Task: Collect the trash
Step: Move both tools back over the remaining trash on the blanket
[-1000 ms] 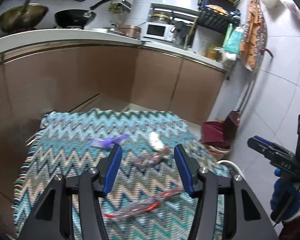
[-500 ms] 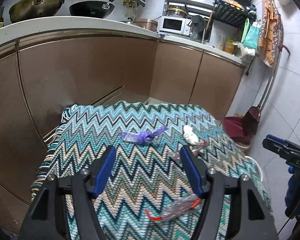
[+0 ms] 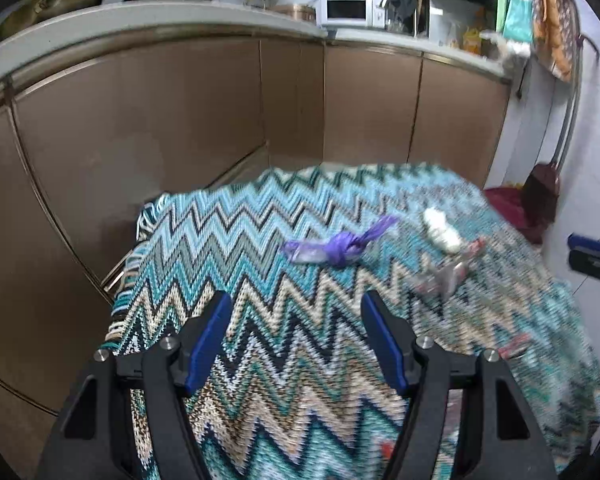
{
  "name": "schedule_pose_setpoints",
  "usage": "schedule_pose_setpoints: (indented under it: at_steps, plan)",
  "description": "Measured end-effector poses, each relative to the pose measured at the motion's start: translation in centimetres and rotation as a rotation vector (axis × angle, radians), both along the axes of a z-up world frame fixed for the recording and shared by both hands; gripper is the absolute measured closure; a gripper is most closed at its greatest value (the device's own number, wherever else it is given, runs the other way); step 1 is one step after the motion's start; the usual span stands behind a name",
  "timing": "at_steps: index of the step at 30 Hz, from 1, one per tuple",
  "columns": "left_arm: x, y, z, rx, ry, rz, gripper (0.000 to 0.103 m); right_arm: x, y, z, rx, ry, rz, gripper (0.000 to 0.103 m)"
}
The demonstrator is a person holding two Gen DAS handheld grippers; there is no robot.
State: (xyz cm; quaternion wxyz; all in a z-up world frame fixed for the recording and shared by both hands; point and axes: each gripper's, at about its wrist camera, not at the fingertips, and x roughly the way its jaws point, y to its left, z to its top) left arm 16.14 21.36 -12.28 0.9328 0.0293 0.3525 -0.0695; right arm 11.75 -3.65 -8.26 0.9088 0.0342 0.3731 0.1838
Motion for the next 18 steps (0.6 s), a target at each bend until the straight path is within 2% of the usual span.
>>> schedule_pose_setpoints:
  at_steps: [6, 12, 18]
  plan:
    - [2.8, -0.9, -2.7, 0.04, 0.065, -0.062, 0.038, 1.8, 0.7, -2.5, 0.013, 0.056, 0.046, 0.043]
    - [6.2, -3.6, -2.9, 0.041, 0.086, -0.13, 0.038, 4.2, 0.6, -4.9, 0.028, 0.103, 0.063, 0.043]
    - [10.7, -5.7, -3.3, 0.046, 0.116, -0.173, 0.038, 6.8, 0.1, -6.1, 0.063, 0.132, 0.075, 0.043]
